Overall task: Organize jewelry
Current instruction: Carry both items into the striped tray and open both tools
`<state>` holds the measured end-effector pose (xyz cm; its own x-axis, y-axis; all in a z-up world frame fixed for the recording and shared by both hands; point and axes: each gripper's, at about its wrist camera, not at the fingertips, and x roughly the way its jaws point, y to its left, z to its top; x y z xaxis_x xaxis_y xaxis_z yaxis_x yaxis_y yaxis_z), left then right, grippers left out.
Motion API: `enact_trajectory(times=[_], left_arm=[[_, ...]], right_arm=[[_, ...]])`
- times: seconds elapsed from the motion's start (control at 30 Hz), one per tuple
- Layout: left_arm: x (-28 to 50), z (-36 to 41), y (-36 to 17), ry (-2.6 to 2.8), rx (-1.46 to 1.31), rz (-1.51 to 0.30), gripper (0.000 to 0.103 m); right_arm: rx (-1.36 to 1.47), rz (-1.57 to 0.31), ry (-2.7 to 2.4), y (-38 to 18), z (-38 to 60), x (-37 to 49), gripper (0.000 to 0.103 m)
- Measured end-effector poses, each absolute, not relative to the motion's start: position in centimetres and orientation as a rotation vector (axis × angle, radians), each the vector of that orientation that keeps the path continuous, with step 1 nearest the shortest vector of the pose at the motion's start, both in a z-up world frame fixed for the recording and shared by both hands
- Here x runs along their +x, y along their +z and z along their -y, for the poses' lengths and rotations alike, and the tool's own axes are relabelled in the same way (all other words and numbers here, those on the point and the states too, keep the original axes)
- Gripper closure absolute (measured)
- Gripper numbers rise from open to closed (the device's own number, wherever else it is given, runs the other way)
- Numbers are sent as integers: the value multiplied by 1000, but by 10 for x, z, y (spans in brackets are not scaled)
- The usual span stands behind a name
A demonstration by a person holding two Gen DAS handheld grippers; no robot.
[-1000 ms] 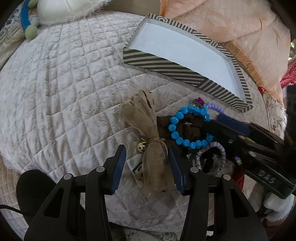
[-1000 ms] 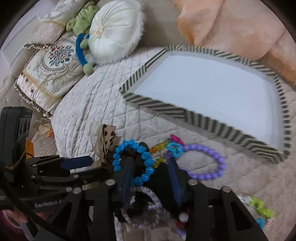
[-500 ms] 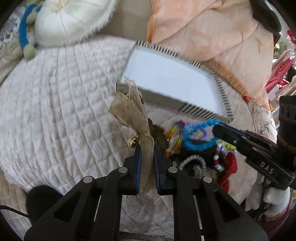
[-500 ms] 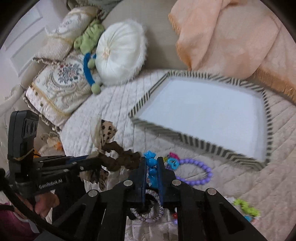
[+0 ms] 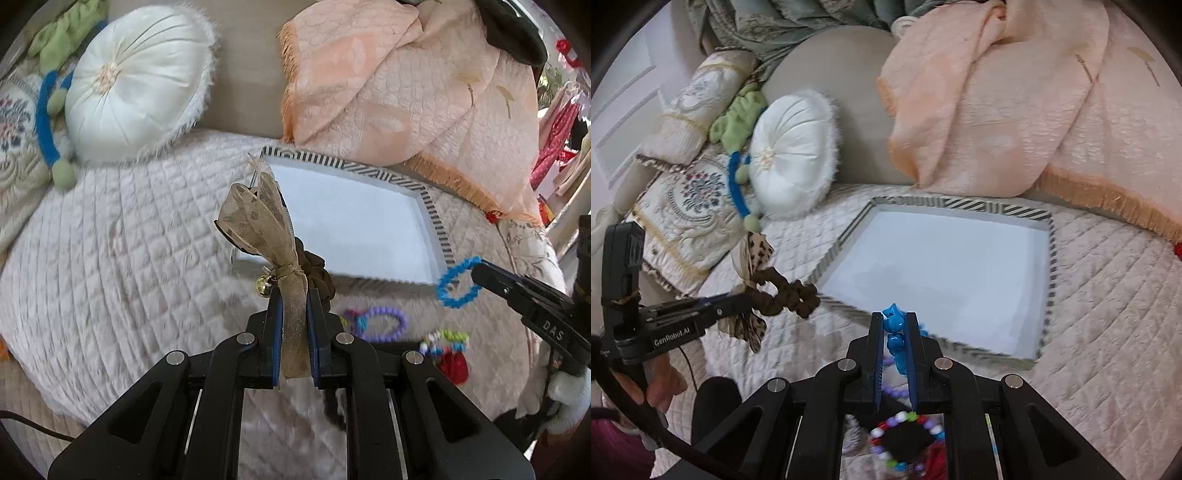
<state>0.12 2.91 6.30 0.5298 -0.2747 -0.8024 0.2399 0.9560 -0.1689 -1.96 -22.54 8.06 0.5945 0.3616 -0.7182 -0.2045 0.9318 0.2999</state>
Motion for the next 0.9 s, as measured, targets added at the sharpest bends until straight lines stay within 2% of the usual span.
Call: enact_trajectory(times=[0.3,0.63,0.87,0.9], left_arm=[[56,-1,52,-274,20,-962,92],[117,26,2,-254,21,-1052,92],[132,21,-30,-190,45,-1110,92],[132,22,-32,-179,49,-1113,88]], right_arm=[[239,-903,257,63,246,22,93],[251,-1001,187,17,262,61,93],[229,-1110,66,-20,291,72,93],[221,-1117,57,-23,291,72,93]])
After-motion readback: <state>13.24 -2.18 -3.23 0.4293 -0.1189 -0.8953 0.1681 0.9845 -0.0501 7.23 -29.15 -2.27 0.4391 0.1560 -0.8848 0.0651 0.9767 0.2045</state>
